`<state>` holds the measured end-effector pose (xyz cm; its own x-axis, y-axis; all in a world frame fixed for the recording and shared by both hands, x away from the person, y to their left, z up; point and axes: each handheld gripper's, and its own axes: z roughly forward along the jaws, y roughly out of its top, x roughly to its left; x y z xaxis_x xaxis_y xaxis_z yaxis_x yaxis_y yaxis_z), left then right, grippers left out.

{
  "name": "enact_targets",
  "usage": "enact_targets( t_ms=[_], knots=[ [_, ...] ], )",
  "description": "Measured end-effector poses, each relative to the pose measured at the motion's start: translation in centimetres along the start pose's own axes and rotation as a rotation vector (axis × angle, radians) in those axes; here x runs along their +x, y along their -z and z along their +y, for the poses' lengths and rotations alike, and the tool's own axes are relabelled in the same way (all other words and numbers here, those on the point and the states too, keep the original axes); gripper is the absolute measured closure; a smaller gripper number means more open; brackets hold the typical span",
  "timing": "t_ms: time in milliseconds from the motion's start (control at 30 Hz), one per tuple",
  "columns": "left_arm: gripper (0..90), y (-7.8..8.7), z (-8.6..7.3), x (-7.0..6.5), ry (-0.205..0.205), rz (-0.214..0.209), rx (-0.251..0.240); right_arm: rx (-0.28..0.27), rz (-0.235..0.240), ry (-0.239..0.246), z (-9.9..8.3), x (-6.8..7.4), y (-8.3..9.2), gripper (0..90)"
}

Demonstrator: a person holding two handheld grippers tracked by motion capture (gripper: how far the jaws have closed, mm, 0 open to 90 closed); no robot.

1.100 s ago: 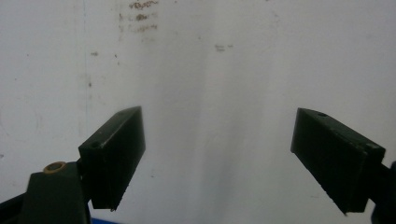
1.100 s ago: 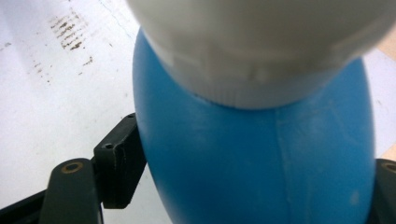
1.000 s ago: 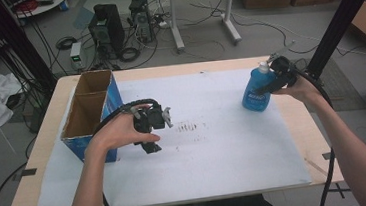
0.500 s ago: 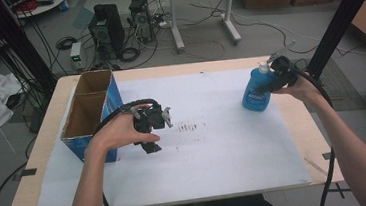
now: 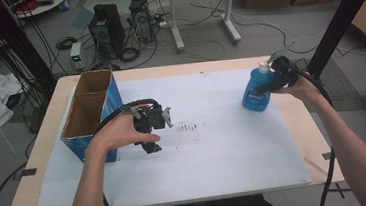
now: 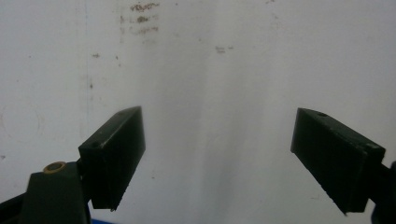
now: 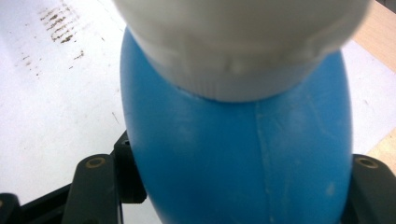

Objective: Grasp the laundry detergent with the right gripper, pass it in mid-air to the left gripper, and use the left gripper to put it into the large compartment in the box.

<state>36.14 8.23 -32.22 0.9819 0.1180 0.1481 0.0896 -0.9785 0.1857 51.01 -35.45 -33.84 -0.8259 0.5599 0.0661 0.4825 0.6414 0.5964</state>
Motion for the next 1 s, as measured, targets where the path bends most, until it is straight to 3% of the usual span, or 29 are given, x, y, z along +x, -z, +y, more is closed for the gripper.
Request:
enact_targets(
  t_ms=[633, 1000],
  knots=[
    [18.4, 0.05, -0.09, 0.02, 0.001, 0.001, 0.000, -0.003, -0.006, 0.023, -0.13, -0.14, 0.07, 40.0],
    [18.4, 0.07, -0.04, 0.02, 0.002, 0.004, -0.008, -0.013, -0.002, 0.069, -0.29, -0.21, 0.14, 43.9]
  ],
)
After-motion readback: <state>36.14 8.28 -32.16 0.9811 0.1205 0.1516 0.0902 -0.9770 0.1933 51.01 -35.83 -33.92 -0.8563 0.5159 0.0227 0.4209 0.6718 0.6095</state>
